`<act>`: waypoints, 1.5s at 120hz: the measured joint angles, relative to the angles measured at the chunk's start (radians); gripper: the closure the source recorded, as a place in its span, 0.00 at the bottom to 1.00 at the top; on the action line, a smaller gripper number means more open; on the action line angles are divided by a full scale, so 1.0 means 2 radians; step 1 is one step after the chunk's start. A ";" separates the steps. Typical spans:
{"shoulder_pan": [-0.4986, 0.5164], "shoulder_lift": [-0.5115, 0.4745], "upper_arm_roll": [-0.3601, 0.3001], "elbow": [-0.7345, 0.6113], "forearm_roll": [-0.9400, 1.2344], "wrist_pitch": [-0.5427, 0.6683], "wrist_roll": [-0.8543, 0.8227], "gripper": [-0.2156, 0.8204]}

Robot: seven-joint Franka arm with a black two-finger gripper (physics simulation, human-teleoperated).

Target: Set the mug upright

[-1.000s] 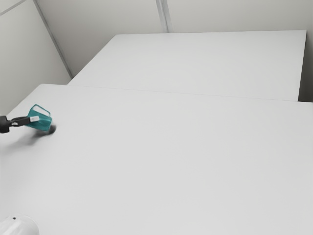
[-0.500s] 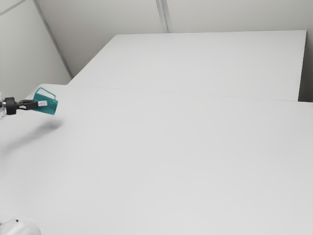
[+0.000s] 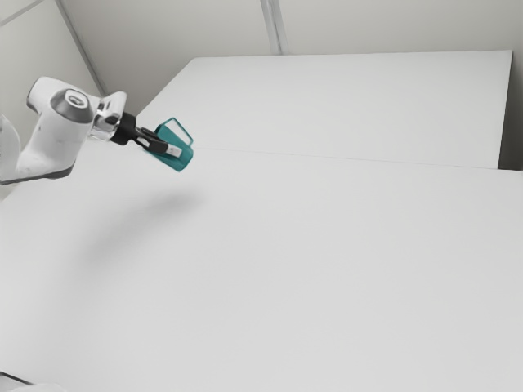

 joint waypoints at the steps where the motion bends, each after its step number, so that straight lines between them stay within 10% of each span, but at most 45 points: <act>1: -0.004 -0.002 0.000 0.000 0.008 0.000 -0.005 0.96; 39: -0.199 -0.025 0.074 -0.002 0.244 0.003 -0.182 0.96; 124: -0.287 -0.030 0.074 -0.051 0.431 -0.034 -0.456 0.96; 180: -0.288 -0.041 0.074 -0.098 0.545 0.070 -0.634 0.96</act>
